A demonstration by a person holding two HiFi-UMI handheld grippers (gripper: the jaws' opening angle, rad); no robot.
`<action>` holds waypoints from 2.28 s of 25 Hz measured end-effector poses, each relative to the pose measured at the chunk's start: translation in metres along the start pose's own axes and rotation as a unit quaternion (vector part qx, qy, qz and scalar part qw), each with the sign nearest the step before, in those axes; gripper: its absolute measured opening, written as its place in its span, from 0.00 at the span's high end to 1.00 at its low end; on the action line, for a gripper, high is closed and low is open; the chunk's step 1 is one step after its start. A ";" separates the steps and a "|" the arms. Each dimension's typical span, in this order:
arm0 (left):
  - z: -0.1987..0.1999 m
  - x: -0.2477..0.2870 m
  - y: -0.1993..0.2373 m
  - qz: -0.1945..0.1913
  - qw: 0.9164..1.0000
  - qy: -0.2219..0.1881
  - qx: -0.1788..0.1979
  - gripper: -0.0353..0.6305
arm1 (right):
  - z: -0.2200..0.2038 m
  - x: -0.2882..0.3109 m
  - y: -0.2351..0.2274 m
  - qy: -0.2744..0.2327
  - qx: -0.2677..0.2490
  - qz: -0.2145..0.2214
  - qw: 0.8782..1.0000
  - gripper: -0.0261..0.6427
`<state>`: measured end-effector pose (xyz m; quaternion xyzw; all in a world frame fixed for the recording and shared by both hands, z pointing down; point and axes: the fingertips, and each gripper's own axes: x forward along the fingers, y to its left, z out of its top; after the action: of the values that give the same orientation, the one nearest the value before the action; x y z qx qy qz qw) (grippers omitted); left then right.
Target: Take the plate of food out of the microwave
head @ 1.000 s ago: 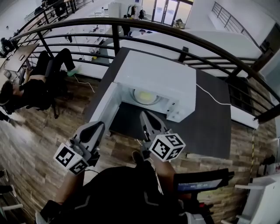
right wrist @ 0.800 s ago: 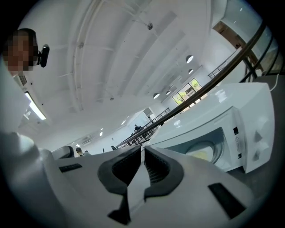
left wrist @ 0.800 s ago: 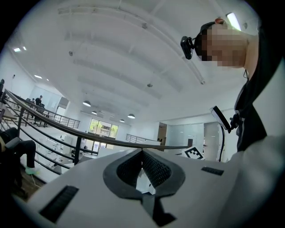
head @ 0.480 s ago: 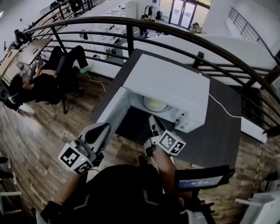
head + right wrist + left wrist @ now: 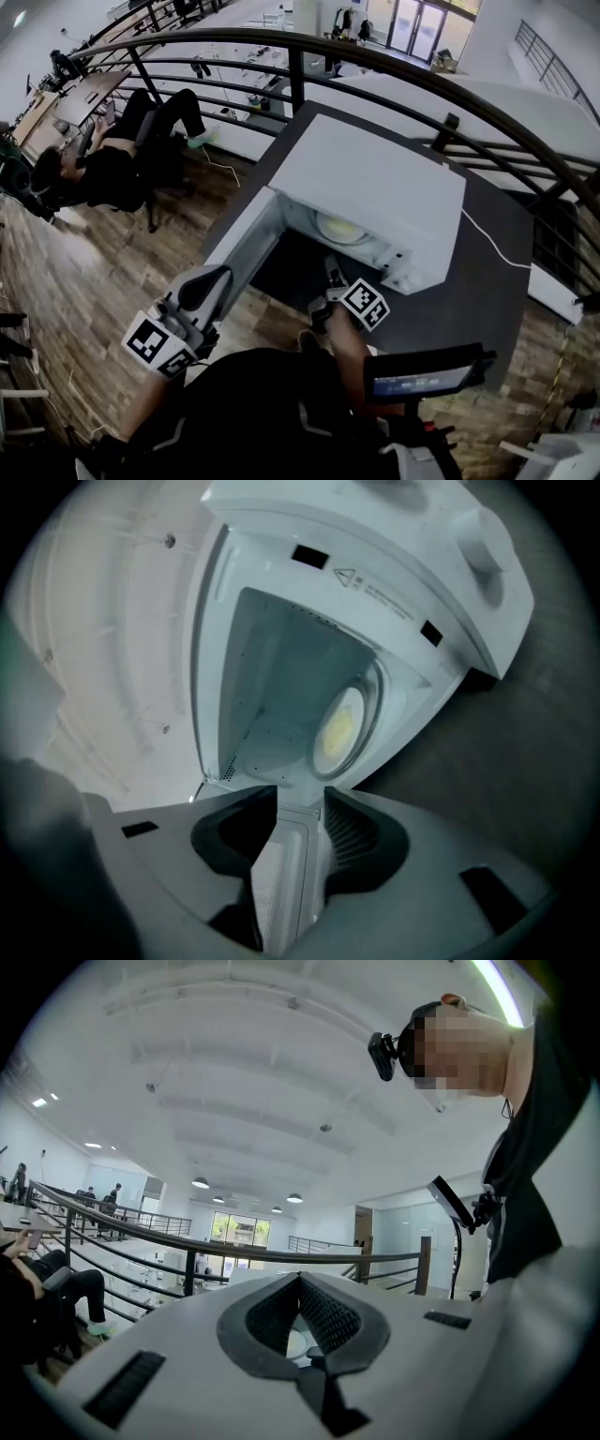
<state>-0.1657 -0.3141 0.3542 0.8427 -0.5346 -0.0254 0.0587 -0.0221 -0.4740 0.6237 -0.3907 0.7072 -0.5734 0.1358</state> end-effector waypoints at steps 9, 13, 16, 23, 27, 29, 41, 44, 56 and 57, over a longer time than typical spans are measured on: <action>-0.004 -0.002 0.003 0.040 0.999 0.019 0.007 0.94 | 0.002 0.035 -0.045 -0.009 0.097 -0.029 0.995 0.60; -0.007 -0.004 0.001 0.052 0.998 0.028 0.011 0.94 | 0.010 0.049 -0.058 -0.023 0.145 -0.033 0.989 0.57; -0.007 -0.007 -0.001 0.065 0.997 0.033 0.010 0.94 | 0.013 0.056 -0.066 -0.027 0.173 -0.037 0.984 0.56; -0.010 -0.010 0.007 0.078 0.996 0.038 0.016 0.94 | 0.014 0.075 -0.078 -0.042 0.215 -0.040 0.975 0.55; -0.013 -0.013 0.013 0.089 0.995 0.041 0.012 0.94 | 0.017 0.089 -0.083 -0.047 0.226 -0.047 0.972 0.56; -0.013 -0.015 0.011 0.091 0.995 0.042 0.012 0.94 | 0.019 0.090 -0.083 -0.050 0.231 -0.049 0.971 0.56; -0.017 -0.023 0.005 0.106 0.993 0.047 0.003 0.94 | 0.018 0.084 -0.086 -0.056 0.270 -0.052 0.960 0.58; -0.018 -0.024 0.007 0.107 0.993 0.047 0.000 0.94 | 0.014 0.077 -0.084 -0.060 0.275 -0.050 0.958 0.63; -0.020 -0.032 0.003 0.089 0.995 0.049 -0.004 0.94 | 0.007 0.053 -0.062 -0.057 0.253 -0.015 0.966 0.92; -0.020 -0.031 0.002 0.085 0.995 0.048 -0.002 0.94 | 0.006 0.052 -0.063 -0.055 0.252 -0.015 0.966 0.92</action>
<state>-0.1785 -0.2850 0.3735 0.7941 -0.6010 0.0195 0.0880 -0.0271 -0.5175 0.6924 -0.3851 0.5257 -0.7125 0.2602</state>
